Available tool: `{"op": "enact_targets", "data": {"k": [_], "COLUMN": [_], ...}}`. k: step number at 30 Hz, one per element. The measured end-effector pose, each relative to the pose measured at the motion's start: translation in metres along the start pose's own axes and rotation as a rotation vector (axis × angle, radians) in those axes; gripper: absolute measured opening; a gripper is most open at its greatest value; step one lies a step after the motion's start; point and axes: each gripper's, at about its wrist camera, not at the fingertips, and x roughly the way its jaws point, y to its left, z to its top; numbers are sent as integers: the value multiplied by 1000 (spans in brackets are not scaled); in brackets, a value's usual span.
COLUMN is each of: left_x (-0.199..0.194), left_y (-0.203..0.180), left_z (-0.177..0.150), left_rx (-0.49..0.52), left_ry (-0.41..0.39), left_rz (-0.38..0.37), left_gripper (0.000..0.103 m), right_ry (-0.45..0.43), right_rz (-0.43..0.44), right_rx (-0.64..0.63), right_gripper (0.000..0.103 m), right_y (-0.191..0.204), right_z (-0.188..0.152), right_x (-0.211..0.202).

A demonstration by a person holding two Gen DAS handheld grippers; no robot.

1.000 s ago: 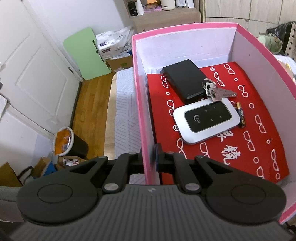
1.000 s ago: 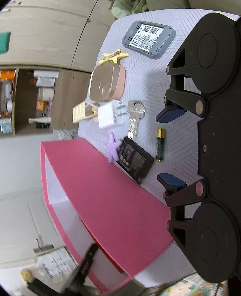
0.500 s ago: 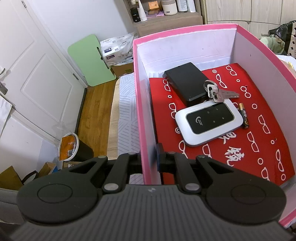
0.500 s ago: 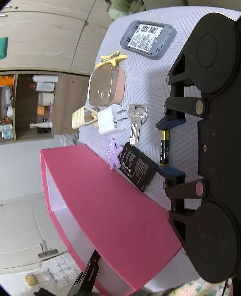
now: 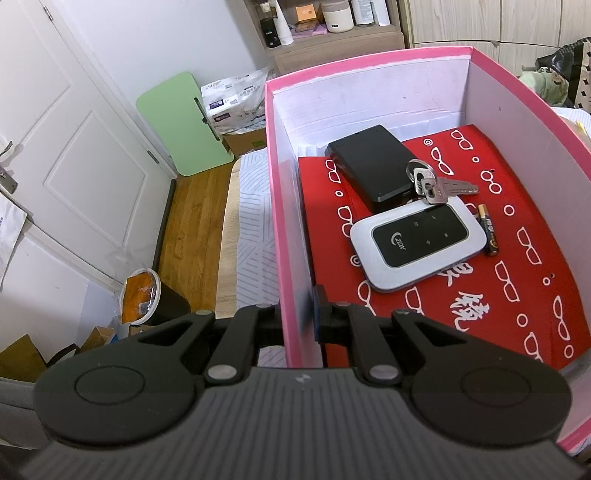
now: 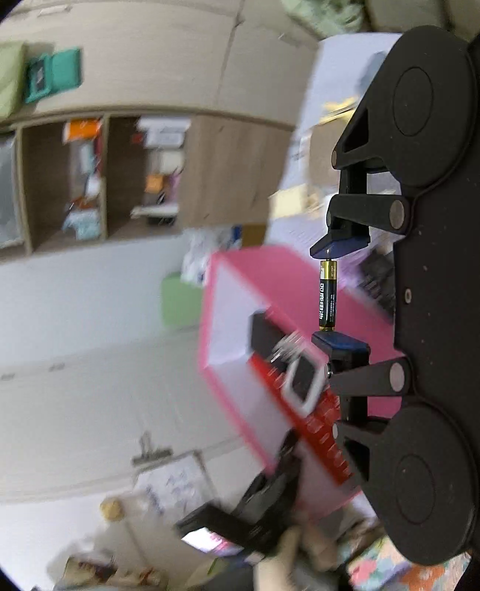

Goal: Organize rigid objects
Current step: 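Carry the second AA battery into the box beside the keys and release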

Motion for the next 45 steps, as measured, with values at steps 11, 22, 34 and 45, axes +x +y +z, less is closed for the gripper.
{"op": "enact_targets", "data": {"k": [11, 22, 34, 45], "left_x": [-1, -2, -3, -4], "left_y": [1, 2, 0, 2], "left_z": [0, 0, -2, -2], "left_rx": [-5, -1, 3, 0], "left_ry": [-6, -14, -22, -23], "left_rz": [-5, -7, 0, -1], "left_gripper": [8, 8, 8, 9], "right_ry": [132, 254, 185, 10], "right_rz": [109, 53, 77, 51], "right_rx": [-234, -279, -177, 69], "right_gripper": [48, 48, 55, 59], "right_y": [41, 42, 27, -11], "right_z": [62, 67, 72, 48], "right_x": [79, 142, 129, 15]}}
